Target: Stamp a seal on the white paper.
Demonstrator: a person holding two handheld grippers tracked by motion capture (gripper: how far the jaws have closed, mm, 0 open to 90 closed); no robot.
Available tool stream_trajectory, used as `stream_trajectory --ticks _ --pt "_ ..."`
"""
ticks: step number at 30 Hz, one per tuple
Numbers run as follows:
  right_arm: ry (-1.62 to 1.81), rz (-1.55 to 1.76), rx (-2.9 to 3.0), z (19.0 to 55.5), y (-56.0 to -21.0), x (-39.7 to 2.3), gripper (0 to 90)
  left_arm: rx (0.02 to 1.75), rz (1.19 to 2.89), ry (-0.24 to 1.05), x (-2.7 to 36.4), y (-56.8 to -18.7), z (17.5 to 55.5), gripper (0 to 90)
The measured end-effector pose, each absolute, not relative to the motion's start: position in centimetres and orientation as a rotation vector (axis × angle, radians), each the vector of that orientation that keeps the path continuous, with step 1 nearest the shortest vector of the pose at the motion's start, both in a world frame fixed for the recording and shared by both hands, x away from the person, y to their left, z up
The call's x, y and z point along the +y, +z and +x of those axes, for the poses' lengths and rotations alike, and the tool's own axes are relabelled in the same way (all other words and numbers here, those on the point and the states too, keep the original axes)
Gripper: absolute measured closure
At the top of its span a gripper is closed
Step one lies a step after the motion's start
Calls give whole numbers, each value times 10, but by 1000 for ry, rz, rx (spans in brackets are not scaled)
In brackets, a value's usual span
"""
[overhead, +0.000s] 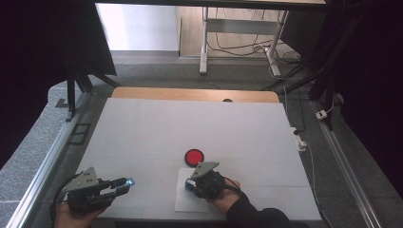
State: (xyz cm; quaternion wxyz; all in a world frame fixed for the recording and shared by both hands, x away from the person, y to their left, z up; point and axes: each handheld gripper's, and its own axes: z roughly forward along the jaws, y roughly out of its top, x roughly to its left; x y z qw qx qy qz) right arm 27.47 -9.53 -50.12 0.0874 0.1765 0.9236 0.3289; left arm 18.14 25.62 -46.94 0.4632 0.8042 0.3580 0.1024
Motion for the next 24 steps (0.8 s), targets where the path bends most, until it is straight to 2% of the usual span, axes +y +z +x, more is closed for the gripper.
stream_trajectory --ticks 24 --pt "985 551 2744 274 -499 -95 709 889 1974 256 258 -470 181 678"
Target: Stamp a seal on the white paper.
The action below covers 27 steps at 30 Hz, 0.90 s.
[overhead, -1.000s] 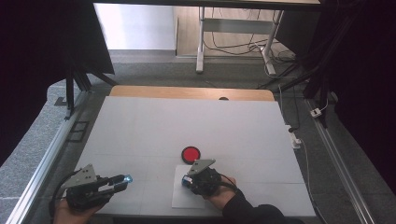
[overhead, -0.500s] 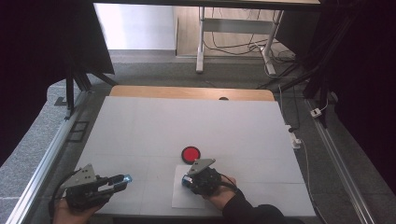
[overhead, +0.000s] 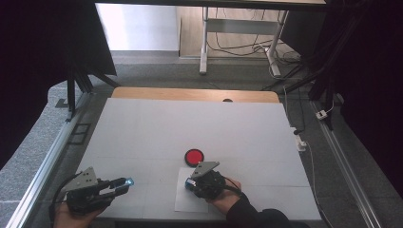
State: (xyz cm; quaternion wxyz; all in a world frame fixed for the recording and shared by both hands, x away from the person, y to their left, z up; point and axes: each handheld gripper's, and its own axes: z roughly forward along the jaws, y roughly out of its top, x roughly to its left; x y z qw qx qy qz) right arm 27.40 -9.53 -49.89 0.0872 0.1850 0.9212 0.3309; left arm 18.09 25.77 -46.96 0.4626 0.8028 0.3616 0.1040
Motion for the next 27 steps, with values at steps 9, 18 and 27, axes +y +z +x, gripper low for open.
stream_trajectory --ticks 9,18,27 --pt "1016 545 2734 274 -493 -96 708 889 1975 257 258 -470 181 678" --pt "1039 547 2726 275 -488 -98 708 889 1975 255 258 -470 181 678" --pt "1063 545 2722 273 -485 -99 708 889 1975 255 258 -470 181 678"
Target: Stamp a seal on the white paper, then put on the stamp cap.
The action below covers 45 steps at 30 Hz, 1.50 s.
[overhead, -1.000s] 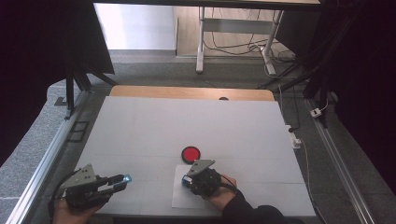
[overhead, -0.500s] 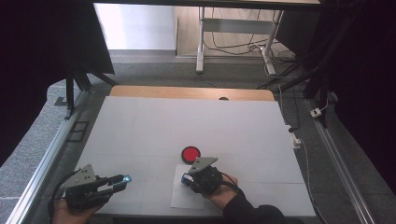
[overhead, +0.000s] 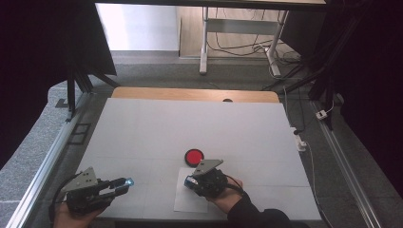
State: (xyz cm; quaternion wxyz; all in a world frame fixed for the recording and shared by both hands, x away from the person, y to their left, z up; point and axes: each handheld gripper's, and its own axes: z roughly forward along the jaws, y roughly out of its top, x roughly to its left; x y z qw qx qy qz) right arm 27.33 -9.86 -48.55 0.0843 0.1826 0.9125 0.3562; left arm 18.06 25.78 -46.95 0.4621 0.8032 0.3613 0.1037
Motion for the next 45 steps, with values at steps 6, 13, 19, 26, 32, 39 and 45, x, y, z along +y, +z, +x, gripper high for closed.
stream_trajectory --ticks 6,13,19,26,32,39,45 --pt "1075 554 2714 274 -482 -101 708 889 1975 257 258 -470 181 678" --pt "1104 566 2702 274 -478 -103 707 890 1976 256 257 -469 181 678" --pt "1129 578 2687 274 -474 -106 708 888 1976 258 257 -469 181 678" --pt "1160 591 2663 276 -468 -110 708 889 1972 252 257 -469 181 678" --pt "1182 609 2655 277 -464 -113 708 881 1969 244 256 -469 182 678" --pt "1217 622 2641 279 -457 -117 709 843 1964 225 253 -465 186 678" --pt "1261 632 2629 281 -450 -121 708 797 1981 221 245 -462 191 678"
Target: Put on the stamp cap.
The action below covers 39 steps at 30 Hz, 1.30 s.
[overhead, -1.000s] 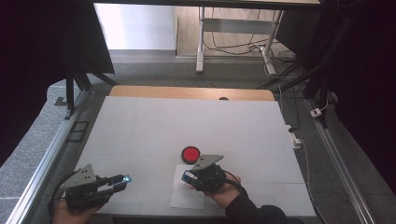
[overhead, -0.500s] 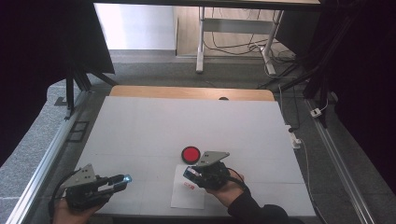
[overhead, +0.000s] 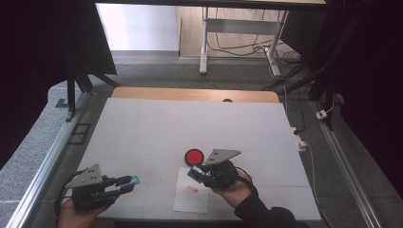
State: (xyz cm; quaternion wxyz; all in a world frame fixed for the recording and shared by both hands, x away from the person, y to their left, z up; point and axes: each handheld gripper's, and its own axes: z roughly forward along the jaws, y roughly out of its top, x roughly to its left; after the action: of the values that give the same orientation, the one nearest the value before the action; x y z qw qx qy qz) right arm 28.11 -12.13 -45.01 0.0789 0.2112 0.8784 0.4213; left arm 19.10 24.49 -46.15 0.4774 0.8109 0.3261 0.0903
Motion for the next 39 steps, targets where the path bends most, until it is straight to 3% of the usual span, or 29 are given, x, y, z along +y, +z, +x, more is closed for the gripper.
stream_trajectory --ticks 39 --pt "1531 590 2575 284 -410 -142 708 335 2038 -8 160 -454 255 679"
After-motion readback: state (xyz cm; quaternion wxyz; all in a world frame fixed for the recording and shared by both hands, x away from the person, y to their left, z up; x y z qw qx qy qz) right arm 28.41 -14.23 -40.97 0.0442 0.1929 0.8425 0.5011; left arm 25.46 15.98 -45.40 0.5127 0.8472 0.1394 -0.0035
